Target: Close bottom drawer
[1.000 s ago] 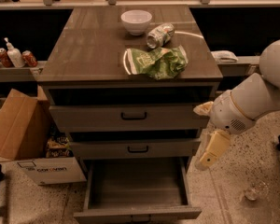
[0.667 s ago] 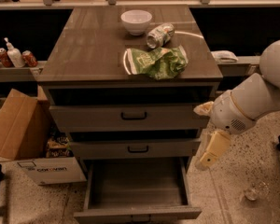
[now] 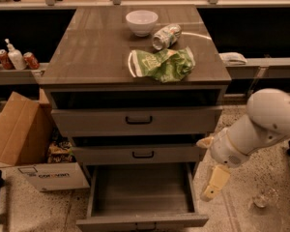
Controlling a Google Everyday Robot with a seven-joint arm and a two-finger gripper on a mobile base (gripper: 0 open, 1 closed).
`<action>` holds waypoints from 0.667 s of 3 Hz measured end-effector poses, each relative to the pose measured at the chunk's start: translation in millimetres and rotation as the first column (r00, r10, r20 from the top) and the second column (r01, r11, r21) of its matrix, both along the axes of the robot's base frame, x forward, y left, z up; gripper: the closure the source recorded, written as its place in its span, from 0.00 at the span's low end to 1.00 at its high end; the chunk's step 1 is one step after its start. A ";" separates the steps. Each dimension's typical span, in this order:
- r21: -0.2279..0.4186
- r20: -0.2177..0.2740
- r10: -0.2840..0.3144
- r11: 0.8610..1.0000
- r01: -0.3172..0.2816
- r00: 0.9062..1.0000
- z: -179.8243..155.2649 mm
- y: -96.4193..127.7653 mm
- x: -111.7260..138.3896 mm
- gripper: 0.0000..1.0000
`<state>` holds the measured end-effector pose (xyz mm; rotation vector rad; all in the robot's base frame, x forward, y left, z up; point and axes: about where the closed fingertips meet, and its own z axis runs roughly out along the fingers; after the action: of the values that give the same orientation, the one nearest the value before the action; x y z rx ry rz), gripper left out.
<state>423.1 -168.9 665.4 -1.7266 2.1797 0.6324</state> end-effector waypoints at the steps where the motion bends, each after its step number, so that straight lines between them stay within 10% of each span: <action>1: -0.001 -0.067 0.015 1.000 -0.015 0.998 -66.6 -7.9 -11.9 0.00; 2: 0.006 -0.161 -0.016 1.000 0.017 0.987 -141.0 -12.2 -25.2 0.00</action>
Offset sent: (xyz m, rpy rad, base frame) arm -0.0330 -0.0226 -0.2135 -0.0012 0.2414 -0.0660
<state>397.9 -181.1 524.4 -1.7057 2.2928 0.8004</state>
